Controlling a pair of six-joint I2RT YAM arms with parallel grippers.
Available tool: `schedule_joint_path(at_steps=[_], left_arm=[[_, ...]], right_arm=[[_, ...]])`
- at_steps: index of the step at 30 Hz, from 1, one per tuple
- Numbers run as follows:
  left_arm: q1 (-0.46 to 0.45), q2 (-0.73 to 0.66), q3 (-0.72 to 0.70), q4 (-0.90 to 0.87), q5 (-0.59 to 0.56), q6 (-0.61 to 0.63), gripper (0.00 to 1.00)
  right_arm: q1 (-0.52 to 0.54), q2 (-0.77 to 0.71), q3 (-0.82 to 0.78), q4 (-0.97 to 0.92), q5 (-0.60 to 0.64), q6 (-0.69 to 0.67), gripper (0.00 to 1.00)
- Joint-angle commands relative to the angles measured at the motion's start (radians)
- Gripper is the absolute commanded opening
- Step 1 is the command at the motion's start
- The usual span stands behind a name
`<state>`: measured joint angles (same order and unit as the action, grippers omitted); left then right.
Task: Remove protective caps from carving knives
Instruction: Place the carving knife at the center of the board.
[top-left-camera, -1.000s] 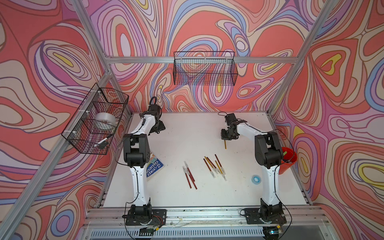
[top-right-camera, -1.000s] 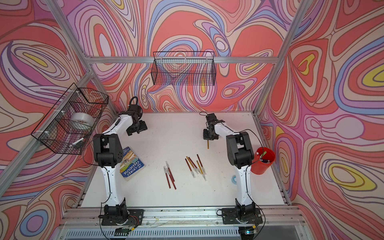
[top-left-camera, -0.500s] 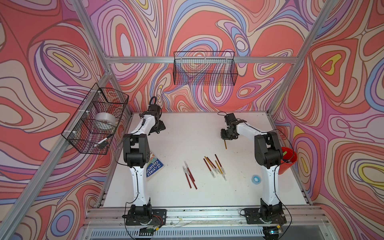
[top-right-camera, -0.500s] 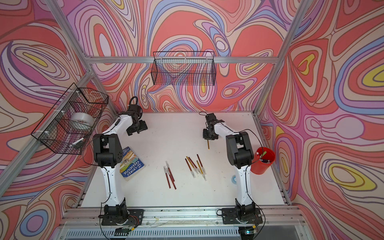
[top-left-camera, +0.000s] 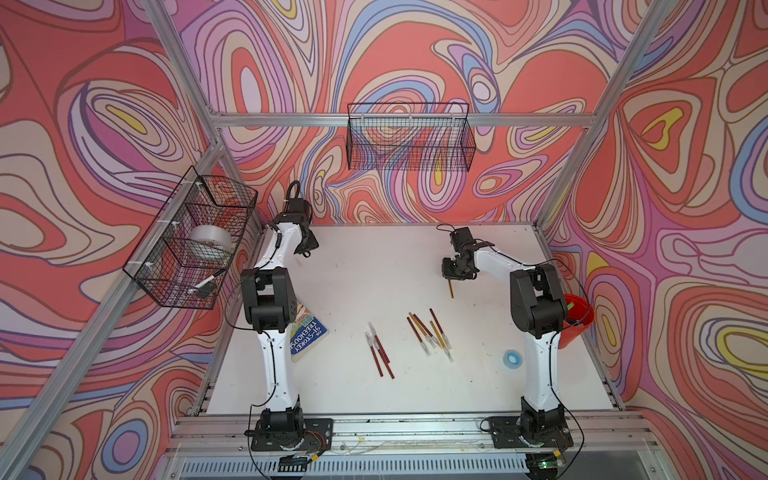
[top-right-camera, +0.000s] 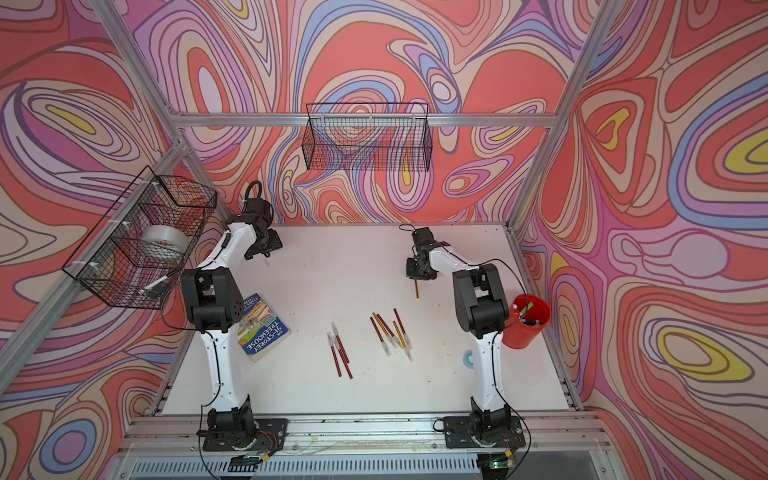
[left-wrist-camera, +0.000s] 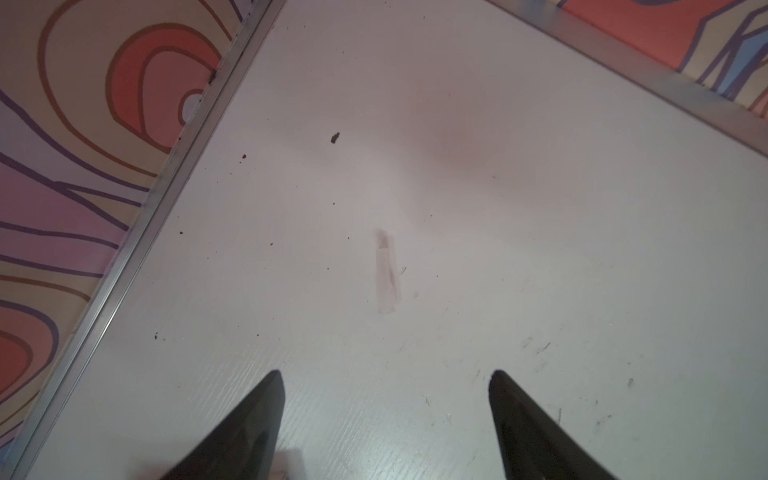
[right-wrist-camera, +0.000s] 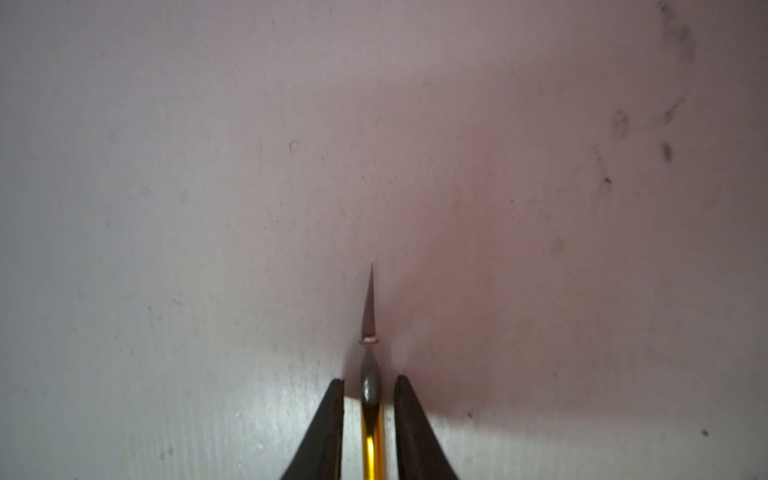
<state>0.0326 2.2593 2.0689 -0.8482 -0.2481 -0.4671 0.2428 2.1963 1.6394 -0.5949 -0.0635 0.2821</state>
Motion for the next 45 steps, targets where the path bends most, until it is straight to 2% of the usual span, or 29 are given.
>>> schedule_joint_path(at_steps=[1, 4, 8, 10, 12, 15, 30, 31, 33, 36, 45], left_arm=[[0.0, 0.014, -0.009, -0.027, -0.02, 0.007, 0.81], [0.0, 0.019, -0.005, -0.032, -0.026, 0.016, 0.86], [0.0, 0.034, -0.005, -0.017, -0.028, 0.029, 0.85], [0.0, 0.048, -0.003, 0.003, -0.028, 0.039, 0.76], [0.001, 0.071, 0.012, 0.008, -0.029, 0.04, 0.62], [0.001, 0.113, 0.052, 0.002, -0.02, 0.035, 0.54], [0.013, 0.246, 0.182, -0.02, -0.02, 0.004, 0.56], [0.015, 0.249, 0.186, -0.021, -0.021, 0.004, 0.55], [0.019, 0.263, 0.206, -0.035, -0.023, -0.001, 0.45], [0.024, 0.284, 0.233, -0.059, -0.026, -0.004, 0.41], [0.044, 0.287, 0.215, -0.084, -0.034, -0.004, 0.47]], right_arm=[[-0.003, -0.021, -0.043, -0.027, -0.026, 0.014, 0.25], [-0.003, -0.048, -0.059, -0.016, -0.042, 0.017, 0.25], [-0.002, -0.074, -0.07, -0.009, -0.075, 0.006, 0.27], [-0.003, -0.085, -0.075, -0.014, -0.075, 0.005, 0.27], [-0.003, -0.093, -0.083, -0.01, -0.07, 0.004, 0.27], [-0.003, -0.1, -0.089, -0.013, -0.068, -0.003, 0.26], [-0.003, -0.092, -0.083, -0.037, -0.033, -0.014, 0.26], [-0.004, -0.092, -0.082, -0.038, -0.033, -0.014, 0.26], [-0.003, -0.095, -0.079, -0.041, -0.032, -0.016, 0.26], [-0.003, -0.099, -0.081, -0.042, -0.022, -0.017, 0.26], [-0.003, -0.094, -0.076, -0.04, -0.028, -0.016, 0.26]])
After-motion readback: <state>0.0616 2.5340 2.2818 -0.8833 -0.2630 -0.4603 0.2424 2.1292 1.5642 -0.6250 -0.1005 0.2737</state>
